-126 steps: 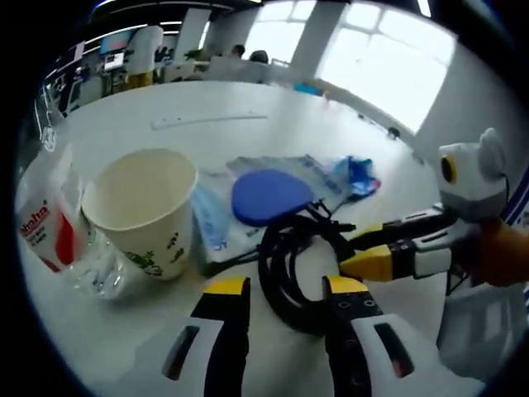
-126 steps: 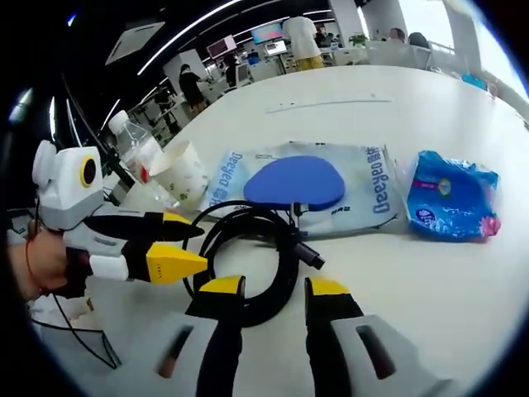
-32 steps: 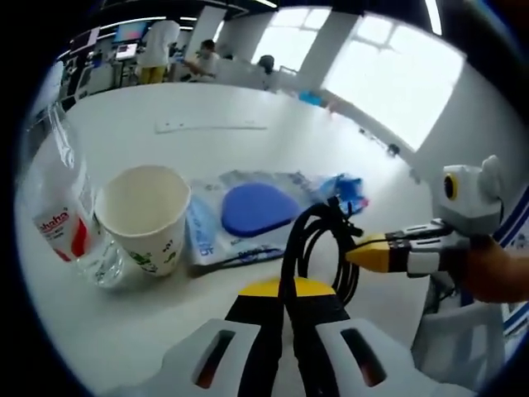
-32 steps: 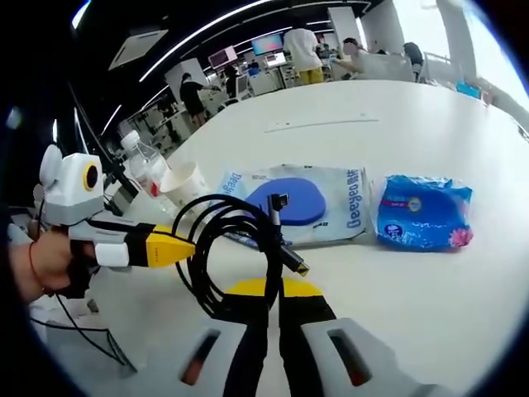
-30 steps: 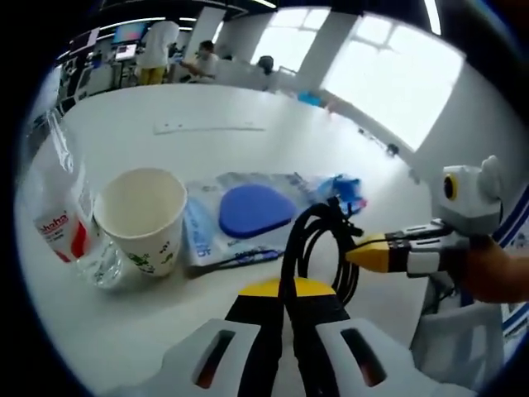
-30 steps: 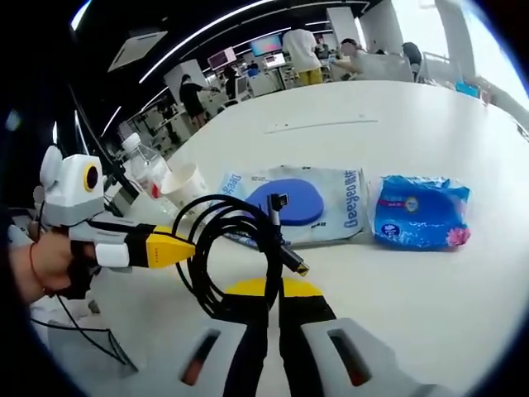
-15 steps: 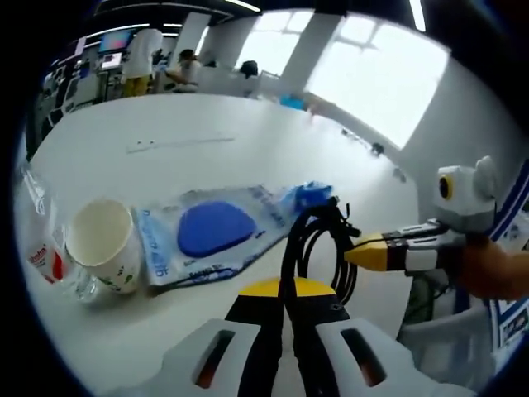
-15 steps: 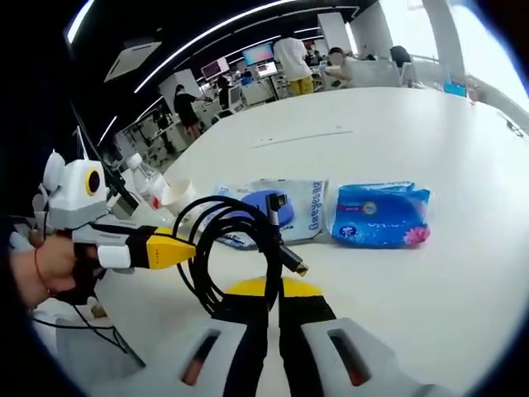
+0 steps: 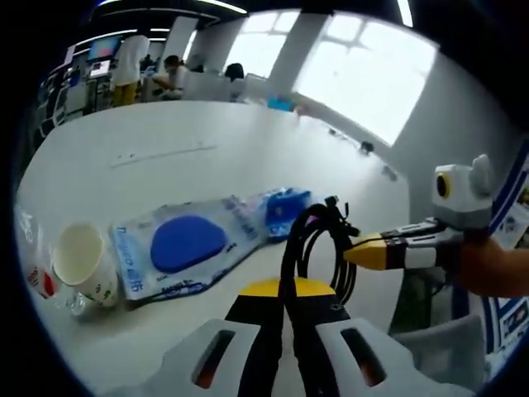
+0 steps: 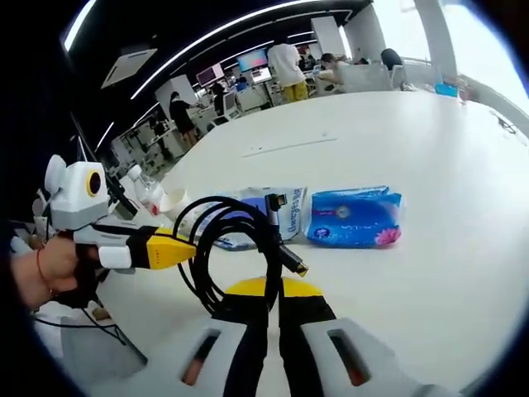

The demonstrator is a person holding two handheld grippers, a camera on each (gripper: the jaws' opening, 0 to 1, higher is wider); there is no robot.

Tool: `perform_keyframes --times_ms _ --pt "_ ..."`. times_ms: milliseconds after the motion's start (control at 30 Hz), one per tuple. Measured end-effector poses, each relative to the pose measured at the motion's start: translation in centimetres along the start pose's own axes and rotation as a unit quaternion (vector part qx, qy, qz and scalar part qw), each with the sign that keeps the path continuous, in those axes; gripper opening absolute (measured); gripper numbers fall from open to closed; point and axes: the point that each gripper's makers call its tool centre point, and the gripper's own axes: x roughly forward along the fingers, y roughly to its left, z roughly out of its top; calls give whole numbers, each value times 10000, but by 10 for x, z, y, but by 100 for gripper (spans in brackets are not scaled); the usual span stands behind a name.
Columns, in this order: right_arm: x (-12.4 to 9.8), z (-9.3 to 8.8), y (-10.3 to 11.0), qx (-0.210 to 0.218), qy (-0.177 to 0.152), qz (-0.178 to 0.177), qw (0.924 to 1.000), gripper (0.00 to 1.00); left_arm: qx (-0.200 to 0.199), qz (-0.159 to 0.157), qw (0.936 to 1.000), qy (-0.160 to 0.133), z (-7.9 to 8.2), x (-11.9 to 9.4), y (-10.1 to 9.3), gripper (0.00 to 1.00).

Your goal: Arrange the tabletop items into an orderly group along one side of the table until the central work area is clear of visible clutter.

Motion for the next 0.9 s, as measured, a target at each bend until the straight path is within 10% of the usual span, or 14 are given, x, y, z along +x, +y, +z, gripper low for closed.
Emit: perform_keyframes --times_ms 900 --pt "-13 -1 -37 129 151 -34 9998 0 -46 -96 9999 134 1 31 -24 0"
